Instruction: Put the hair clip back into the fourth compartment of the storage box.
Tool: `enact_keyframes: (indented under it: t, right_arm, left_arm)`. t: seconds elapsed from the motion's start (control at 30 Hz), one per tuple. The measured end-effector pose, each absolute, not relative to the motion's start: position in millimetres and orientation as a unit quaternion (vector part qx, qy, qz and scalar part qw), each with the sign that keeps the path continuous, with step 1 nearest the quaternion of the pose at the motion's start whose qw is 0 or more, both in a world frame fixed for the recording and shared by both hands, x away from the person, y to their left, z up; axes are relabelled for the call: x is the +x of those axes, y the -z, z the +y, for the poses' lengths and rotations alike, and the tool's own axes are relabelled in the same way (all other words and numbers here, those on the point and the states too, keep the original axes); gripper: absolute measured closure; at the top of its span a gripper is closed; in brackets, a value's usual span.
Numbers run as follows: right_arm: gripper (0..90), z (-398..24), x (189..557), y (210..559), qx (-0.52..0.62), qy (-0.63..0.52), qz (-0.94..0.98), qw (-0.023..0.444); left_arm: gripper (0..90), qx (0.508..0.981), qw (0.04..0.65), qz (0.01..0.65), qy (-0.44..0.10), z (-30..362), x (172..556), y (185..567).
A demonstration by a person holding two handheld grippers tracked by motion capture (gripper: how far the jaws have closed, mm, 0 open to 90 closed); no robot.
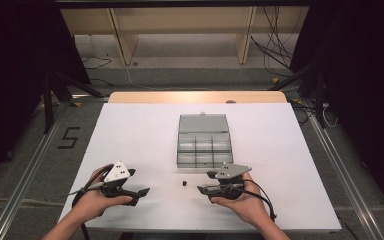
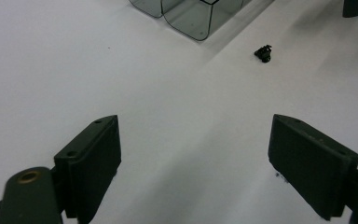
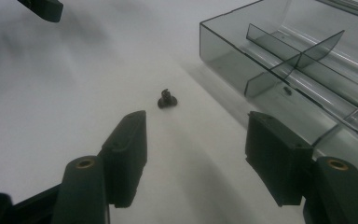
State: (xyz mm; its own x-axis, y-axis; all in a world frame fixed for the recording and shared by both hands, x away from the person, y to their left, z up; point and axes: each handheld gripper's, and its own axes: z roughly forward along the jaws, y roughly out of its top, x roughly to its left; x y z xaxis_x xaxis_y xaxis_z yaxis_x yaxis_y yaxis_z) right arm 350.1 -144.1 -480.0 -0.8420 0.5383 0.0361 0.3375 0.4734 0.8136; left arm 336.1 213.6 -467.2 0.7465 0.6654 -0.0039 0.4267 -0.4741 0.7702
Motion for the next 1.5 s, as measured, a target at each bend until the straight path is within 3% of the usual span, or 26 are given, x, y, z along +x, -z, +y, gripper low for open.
enact_keyframes:
  t: [0.8,1.5]
  right_arm:
    - [46.5,-94.0,362.8,491.8,0.240,-0.428,0.866,0.095]
    - [66.3,-75.5,371.8,499.8,0.246,-0.396,0.880,0.089]
  left_arm:
    - [16.7,0.846,0.398,0.322,-0.151,214.0,335.6,466.4]
    - [16.7,0.845,0.401,0.322,-0.150,213.9,335.7,466.6]
